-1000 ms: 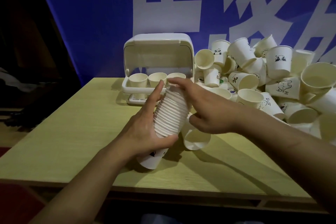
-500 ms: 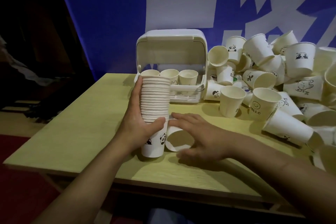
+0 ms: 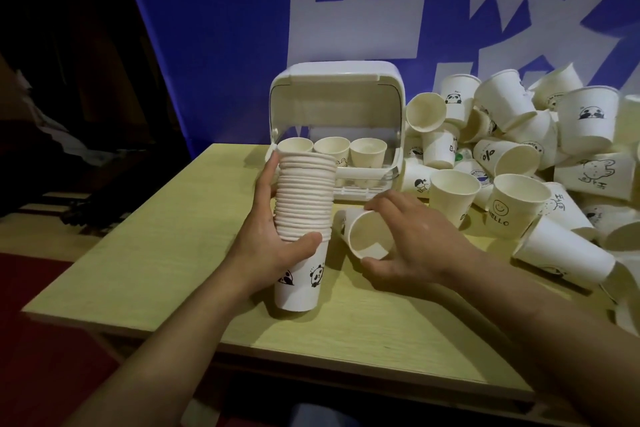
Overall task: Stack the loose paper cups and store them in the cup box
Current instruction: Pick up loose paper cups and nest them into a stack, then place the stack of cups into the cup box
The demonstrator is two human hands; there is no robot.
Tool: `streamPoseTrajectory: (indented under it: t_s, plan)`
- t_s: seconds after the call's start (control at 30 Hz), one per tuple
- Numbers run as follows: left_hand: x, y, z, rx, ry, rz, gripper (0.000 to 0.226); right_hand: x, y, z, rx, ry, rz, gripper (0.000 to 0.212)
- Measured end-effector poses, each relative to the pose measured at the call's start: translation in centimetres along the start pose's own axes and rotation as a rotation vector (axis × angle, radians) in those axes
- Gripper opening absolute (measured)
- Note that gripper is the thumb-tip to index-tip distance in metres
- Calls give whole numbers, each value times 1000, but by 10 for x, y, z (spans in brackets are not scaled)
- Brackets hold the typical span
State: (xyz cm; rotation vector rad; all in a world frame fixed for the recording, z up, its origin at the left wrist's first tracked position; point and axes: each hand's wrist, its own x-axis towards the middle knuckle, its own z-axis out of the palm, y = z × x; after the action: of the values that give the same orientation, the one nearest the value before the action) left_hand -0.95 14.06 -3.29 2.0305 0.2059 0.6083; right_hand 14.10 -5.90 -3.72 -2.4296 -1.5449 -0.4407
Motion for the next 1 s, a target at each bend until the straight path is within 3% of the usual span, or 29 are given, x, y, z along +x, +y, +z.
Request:
streamPoseTrajectory:
  t_s: [0.13, 0.27, 0.47, 0.67, 1.0]
  plan:
    - [-1, -1, 1, -10, -11, 19, 116, -2, 0, 4, 109, 32, 38, 84]
    - [-1, -3, 0, 6, 45, 25, 119, 11, 6, -13, 347, 264, 136, 76]
    - [17, -3, -11, -8, 206, 42, 127, 86, 8, -42, 346, 369, 237, 76]
    - [47, 9, -32, 31, 272, 97, 129, 151, 21, -31, 261, 219, 253, 74]
    - [138, 10, -52, 106, 556, 269, 117, 196, 37, 0, -111, -289, 258, 65]
